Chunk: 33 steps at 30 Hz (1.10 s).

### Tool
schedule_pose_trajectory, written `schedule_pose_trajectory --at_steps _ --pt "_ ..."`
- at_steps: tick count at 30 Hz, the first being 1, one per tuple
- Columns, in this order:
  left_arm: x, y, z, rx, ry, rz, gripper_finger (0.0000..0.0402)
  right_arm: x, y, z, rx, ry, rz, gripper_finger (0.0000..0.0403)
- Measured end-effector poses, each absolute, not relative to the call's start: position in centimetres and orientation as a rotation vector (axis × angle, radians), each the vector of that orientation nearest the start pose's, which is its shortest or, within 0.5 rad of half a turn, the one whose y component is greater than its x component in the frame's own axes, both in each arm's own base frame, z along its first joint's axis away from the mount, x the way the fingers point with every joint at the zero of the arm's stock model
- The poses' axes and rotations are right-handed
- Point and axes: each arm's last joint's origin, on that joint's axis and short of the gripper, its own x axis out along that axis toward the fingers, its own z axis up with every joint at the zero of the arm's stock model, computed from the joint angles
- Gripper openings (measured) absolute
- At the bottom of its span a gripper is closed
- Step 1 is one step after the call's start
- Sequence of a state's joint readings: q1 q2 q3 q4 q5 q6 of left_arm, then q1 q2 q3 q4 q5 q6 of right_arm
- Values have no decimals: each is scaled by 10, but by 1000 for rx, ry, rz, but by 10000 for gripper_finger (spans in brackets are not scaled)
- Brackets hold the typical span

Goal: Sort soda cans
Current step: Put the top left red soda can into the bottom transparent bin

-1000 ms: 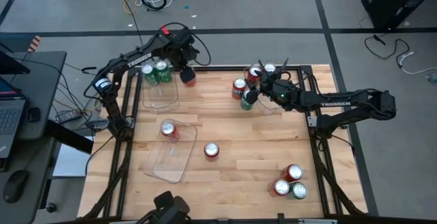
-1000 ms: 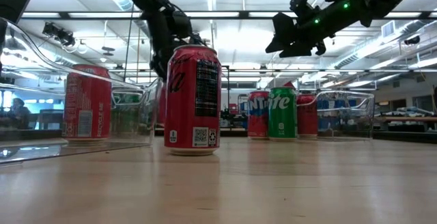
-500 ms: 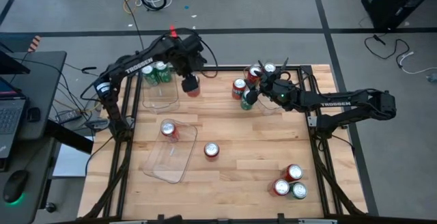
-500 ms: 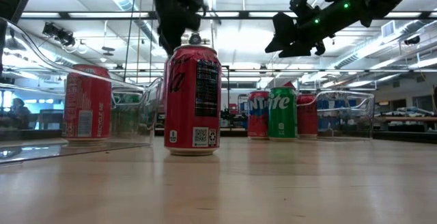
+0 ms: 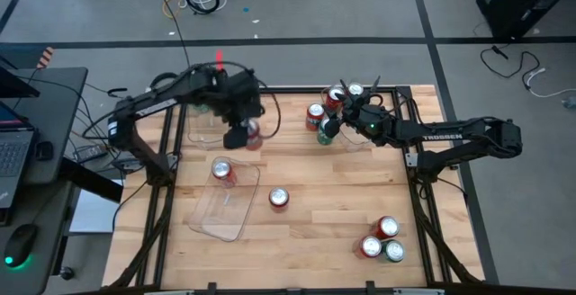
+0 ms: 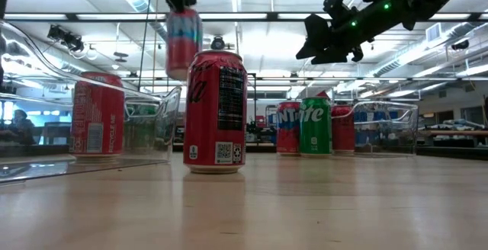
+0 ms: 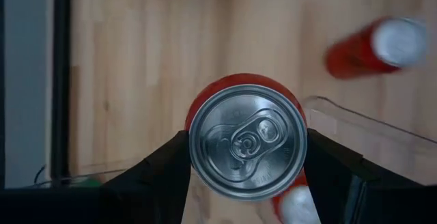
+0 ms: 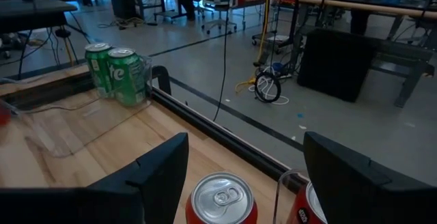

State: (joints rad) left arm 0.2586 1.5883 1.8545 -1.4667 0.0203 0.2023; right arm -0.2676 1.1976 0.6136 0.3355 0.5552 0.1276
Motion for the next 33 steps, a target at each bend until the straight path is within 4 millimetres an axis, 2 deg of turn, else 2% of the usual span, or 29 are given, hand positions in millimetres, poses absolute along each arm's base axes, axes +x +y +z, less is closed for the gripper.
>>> schedule_pose_trajectory --at_steps 6,10,13,18,25,33 --pt "255 24 409 90 1249 32 232 238 -81 242 83 201 -833 274" --pt "255 0 410 113 1241 -2 232 238 -81 242 83 201 -833 274" --pt "259 -12 402 146 1238 -30 232 238 -81 242 83 201 -833 274" --pt "269 -20 374 185 1253 -65 232 238 -81 241 82 210 -833 274" --pt "269 -19 332 231 1283 -104 232 237 -81 238 84 238 -835 275" --pt "269 -20 294 252 1287 -152 232 237 -81 238 87 236 -835 275"
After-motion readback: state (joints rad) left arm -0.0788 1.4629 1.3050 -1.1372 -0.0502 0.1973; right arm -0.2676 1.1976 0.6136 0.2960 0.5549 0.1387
